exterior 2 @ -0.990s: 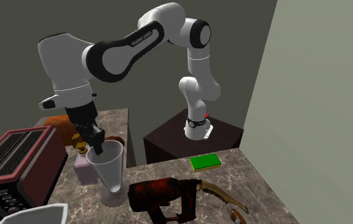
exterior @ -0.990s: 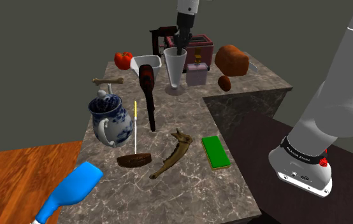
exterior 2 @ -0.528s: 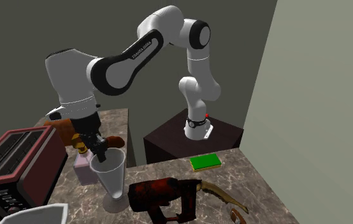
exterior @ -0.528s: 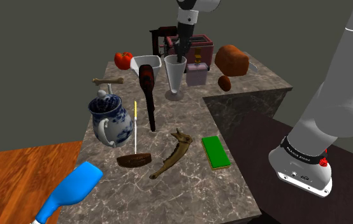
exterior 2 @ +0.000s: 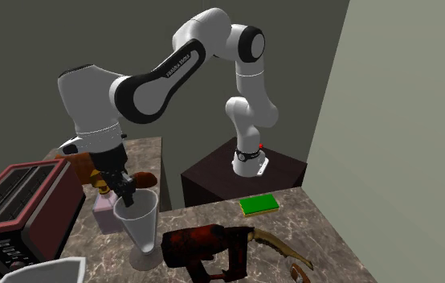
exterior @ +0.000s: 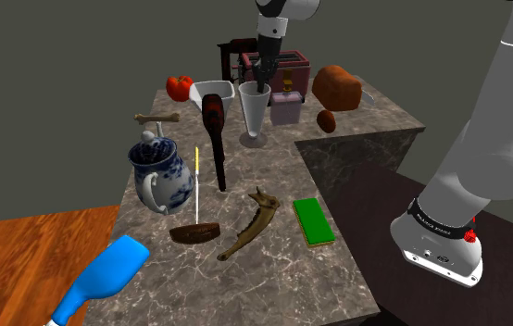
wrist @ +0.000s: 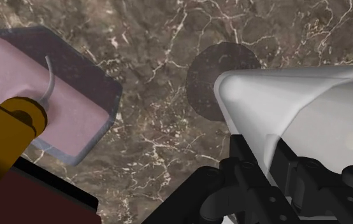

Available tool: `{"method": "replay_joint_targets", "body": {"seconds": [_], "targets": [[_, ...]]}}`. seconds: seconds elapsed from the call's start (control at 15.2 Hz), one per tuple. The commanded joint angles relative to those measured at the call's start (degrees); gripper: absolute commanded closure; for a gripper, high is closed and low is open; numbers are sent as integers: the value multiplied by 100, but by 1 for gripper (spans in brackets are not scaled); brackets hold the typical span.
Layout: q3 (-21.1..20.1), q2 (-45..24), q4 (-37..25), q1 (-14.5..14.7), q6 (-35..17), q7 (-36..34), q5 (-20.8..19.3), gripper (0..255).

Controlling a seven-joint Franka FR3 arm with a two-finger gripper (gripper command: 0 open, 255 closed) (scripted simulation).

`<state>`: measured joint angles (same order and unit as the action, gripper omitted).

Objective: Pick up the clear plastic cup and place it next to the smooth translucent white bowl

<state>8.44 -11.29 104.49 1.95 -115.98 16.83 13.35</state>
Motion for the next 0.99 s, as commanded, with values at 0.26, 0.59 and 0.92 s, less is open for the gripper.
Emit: {"method": "replay_joint_targets", "body": {"seconds": [0.26, 0.59, 0.92], "targets": [[0, 1, -3, 0, -1, 1, 1, 0], [53, 177, -493, -57, 667, -55, -79, 0], [54, 177, -493, -57, 667, -55, -79, 0]]}}
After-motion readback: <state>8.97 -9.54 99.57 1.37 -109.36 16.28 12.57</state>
